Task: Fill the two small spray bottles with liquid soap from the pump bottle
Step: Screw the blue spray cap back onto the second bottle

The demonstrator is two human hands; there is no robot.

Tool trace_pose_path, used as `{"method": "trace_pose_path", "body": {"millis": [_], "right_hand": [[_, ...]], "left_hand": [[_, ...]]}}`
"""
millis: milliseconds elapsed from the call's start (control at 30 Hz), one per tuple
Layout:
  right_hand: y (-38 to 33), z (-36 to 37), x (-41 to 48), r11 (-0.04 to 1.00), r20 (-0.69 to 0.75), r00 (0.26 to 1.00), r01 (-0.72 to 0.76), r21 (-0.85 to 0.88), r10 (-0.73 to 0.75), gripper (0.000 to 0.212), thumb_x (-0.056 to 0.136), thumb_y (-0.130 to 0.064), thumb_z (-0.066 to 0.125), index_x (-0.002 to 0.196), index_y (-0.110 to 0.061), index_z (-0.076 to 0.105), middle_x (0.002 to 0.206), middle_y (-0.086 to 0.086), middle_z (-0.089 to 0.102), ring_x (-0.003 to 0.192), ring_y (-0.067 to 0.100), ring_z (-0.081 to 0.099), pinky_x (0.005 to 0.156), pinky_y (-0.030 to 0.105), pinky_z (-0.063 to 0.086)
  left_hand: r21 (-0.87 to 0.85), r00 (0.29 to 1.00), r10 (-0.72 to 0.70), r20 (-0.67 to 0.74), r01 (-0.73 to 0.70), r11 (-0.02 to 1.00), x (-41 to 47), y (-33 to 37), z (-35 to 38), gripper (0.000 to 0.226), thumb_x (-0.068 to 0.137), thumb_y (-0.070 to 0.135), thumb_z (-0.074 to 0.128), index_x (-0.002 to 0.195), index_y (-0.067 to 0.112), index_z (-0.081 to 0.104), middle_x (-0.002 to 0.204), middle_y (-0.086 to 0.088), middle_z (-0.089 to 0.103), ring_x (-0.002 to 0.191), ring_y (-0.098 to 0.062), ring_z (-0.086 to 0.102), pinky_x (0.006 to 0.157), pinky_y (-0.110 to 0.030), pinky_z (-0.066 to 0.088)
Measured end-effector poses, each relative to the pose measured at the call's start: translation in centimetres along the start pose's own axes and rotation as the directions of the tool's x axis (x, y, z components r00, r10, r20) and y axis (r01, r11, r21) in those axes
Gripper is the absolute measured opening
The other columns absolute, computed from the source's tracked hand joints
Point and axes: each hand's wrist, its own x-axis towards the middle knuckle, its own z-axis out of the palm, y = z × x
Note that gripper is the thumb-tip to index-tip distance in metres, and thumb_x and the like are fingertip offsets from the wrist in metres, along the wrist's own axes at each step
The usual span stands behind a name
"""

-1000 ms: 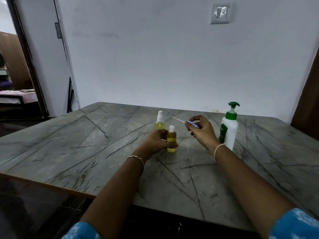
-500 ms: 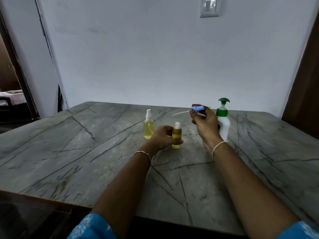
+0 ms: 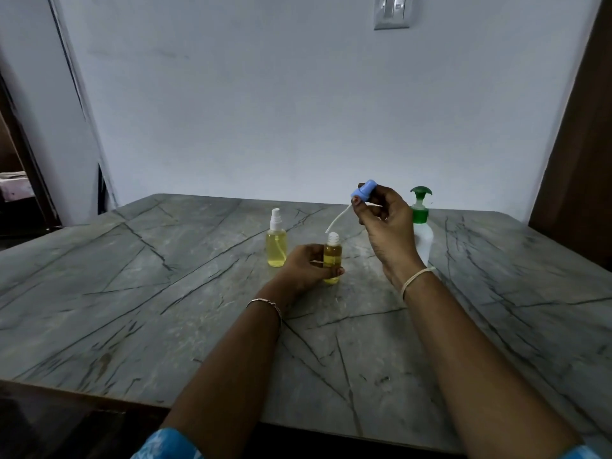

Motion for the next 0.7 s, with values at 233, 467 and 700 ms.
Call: {"method": "trace_pose_path", "body": {"millis": [233,467,700], "right_hand": [[0.02,-0.02,-0.04,0.983,0.035,0.997,0.067,-0.17,-0.062,0.03,0.089,-0.018,0.066,0.119,-0.015,0.061,0.111,-0.004,0.066,0.094,0.008,0.061,0.075,0.012,0.047],[0.2,-0.03,-0.23,0.964,0.117,0.993,0.046,-0.263,-0.015,0.032,0.089,-0.022,0.066,0.12,-0.016,0.061,0.109,-0.006,0.064,0.097,0.006,0.058,0.078,0.014,0.045],[0.37,0.06,-0.38,0.962,0.112,0.993,0.052,-0.27,-0.022,0.029,0.09,-0.023,0.065,0.117,-0.016,0.061,0.106,-0.008,0.065,0.095,0.005,0.058,0.076,0.012,0.045]], "left_hand": [[-0.018,1.0,0.004,0.006,-0.004,1.0,-0.13,-0.14,-0.02,0.044,0.076,0.012,0.078,0.117,0.009,0.061,0.105,-0.004,0.068,0.094,-0.012,0.064,0.083,-0.021,0.051],[0.003,1.0,0.008,0.008,-0.008,1.0,-0.04,-0.16,-0.04,0.047,0.076,0.014,0.078,0.119,0.007,0.06,0.11,-0.007,0.068,0.099,-0.016,0.064,0.091,-0.029,0.051],[0.01,1.0,0.007,-0.001,-0.007,1.0,0.24,-0.63,-0.04,0.047,0.075,0.016,0.08,0.117,0.009,0.061,0.11,-0.007,0.069,0.102,-0.019,0.065,0.097,-0.039,0.051]]}}
